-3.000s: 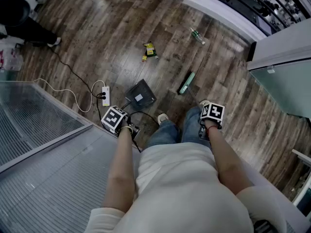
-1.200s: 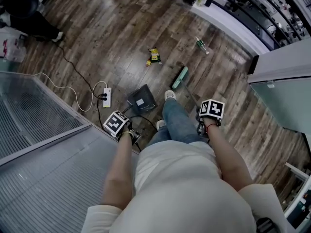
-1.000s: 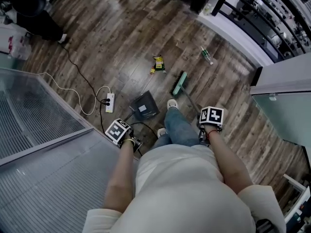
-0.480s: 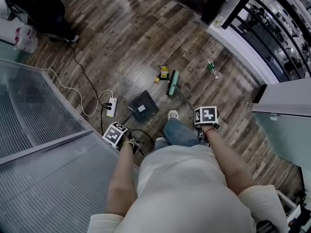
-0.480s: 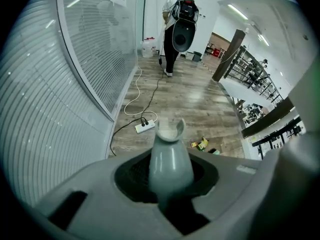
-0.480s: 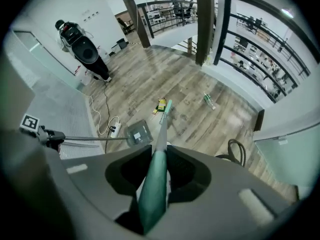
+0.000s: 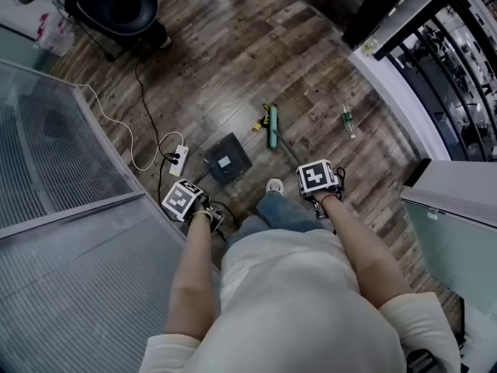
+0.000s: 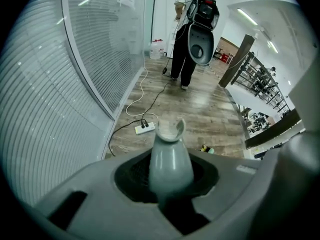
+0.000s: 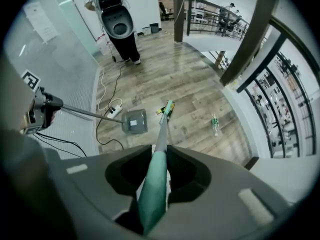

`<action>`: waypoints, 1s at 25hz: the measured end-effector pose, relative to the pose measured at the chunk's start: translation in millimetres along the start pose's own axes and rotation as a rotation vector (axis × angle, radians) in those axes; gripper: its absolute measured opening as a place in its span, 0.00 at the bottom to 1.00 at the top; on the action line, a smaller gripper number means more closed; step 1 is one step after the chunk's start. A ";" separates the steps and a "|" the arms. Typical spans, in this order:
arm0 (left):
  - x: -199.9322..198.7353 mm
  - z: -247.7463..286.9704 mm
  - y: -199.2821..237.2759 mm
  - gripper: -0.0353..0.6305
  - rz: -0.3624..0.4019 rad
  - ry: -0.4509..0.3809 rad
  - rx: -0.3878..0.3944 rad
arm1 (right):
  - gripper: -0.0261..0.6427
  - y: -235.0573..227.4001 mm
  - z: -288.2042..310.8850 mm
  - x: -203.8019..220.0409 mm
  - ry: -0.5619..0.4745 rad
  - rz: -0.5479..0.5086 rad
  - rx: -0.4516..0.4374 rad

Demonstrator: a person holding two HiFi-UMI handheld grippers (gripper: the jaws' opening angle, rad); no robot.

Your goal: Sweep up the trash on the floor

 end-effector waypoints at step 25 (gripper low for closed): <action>-6.5 18.4 -26.9 0.19 -0.040 -0.002 -0.050 | 0.19 38.6 43.6 -76.2 0.138 -0.532 0.042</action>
Point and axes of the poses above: the fingertips, and each gripper's own axes: z forward along the fingers, y to its left, x out of its underside, the point moved 4 cm from there along -z, backward along the fingers, and after that the axes turned 7 degrees about -z, right-handed, at the moved point
